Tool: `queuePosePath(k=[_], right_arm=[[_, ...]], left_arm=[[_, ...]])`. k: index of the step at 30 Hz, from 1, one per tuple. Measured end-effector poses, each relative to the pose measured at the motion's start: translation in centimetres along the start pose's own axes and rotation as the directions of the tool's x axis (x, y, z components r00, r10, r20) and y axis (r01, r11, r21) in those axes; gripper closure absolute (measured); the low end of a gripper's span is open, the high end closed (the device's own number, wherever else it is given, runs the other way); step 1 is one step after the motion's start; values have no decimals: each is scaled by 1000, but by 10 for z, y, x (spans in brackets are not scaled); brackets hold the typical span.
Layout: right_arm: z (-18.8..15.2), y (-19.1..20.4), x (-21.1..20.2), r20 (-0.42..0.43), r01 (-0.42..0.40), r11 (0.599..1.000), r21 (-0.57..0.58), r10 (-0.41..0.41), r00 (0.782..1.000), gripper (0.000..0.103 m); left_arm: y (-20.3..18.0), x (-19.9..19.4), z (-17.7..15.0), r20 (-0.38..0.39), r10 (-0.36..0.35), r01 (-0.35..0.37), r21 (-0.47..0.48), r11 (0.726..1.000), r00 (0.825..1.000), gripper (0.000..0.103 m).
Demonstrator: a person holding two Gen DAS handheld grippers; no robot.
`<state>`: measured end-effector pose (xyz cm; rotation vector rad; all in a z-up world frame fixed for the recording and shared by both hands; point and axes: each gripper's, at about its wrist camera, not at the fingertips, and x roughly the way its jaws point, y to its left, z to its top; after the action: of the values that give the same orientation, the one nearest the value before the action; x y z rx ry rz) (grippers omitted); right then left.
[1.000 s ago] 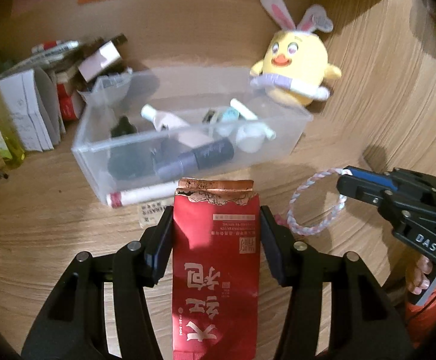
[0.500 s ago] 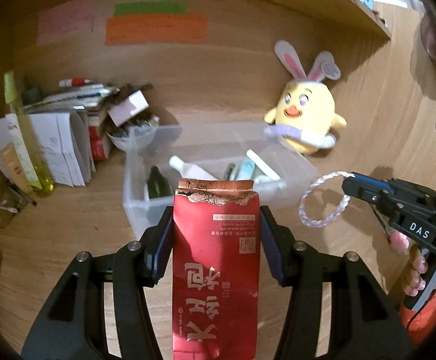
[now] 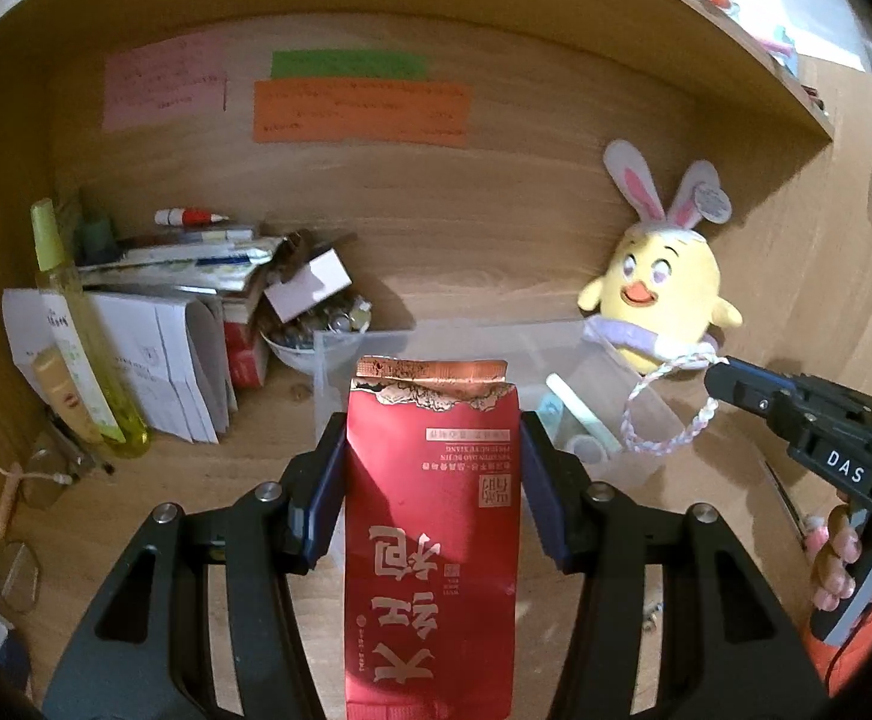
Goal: Organize objects
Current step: 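Carry the red packet with left tool while right tool carries the bracelet over the bin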
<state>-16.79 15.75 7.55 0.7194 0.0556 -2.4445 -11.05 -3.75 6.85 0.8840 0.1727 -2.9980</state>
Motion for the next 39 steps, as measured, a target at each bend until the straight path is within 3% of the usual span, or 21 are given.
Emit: queuePosePath(k=[8, 14, 30, 39], right_arm=[[18, 1, 29, -20, -30, 999, 30, 31, 999, 91], [19, 1, 55, -59, -8, 999, 38, 10, 998, 91], [-7, -9, 113, -217, -3, 999, 53, 14, 976, 91], [-14, -4, 122, -257, 15, 1000, 7, -13, 966, 91]], left_arm=[[7, 12, 21, 25, 27, -26, -18, 999, 999, 49], [8, 28, 31, 35, 50, -49, -30, 998, 998, 49], [8, 103, 22, -123, 69, -70, -3, 998, 990, 49], [1, 116, 17, -180, 37, -36, 11, 999, 983, 49]])
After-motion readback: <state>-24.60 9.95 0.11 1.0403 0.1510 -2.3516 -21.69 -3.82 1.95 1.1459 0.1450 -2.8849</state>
